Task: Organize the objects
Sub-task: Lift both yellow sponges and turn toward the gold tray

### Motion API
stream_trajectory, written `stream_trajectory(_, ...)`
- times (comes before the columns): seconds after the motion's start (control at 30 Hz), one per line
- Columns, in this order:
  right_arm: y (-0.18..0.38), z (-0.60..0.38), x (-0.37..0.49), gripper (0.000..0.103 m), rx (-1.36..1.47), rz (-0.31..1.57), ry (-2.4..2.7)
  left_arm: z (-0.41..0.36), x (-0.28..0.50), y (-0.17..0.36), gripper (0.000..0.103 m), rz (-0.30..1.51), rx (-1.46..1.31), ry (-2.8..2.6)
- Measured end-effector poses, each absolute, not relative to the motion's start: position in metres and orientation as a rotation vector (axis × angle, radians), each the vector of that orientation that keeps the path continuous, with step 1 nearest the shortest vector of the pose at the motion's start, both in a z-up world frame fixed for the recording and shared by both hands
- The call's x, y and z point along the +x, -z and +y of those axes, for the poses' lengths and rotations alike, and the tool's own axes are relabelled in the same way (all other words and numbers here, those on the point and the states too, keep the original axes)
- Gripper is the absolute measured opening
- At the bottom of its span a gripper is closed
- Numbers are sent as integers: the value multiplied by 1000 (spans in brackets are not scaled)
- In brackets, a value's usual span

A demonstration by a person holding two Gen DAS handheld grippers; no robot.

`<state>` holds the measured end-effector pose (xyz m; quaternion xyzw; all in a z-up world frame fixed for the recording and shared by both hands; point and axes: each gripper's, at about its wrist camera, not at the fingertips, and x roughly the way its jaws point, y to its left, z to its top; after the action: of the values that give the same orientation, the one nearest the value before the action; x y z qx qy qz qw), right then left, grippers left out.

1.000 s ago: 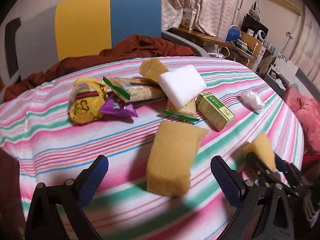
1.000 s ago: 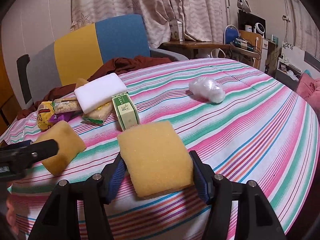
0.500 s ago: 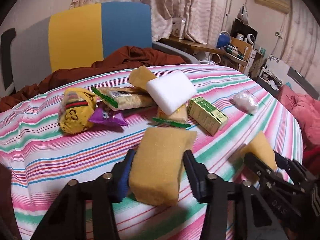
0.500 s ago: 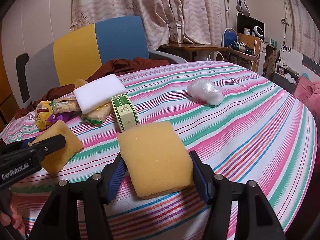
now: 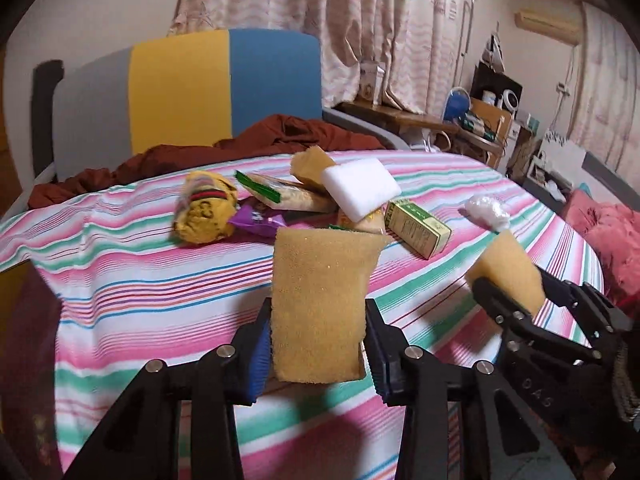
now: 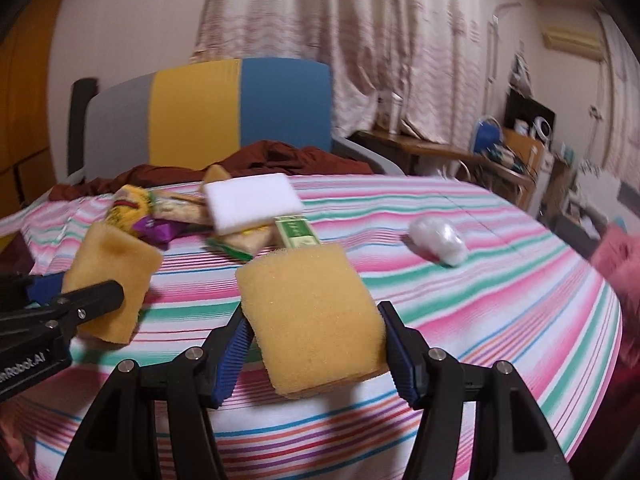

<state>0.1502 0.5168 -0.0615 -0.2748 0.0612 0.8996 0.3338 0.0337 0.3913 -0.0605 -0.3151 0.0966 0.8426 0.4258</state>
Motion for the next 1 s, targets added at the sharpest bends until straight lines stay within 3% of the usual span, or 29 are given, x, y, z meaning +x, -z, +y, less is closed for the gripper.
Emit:
stream_trajectory(0.57, 65, 507, 142, 62, -752, 83, -2341, 293, 39, 24, 42, -26, -829, -2141)
stream_trajectory(1.0, 65, 473, 131, 62, -771, -128, -2416, 185, 7, 6, 42, -204, -912, -2294)
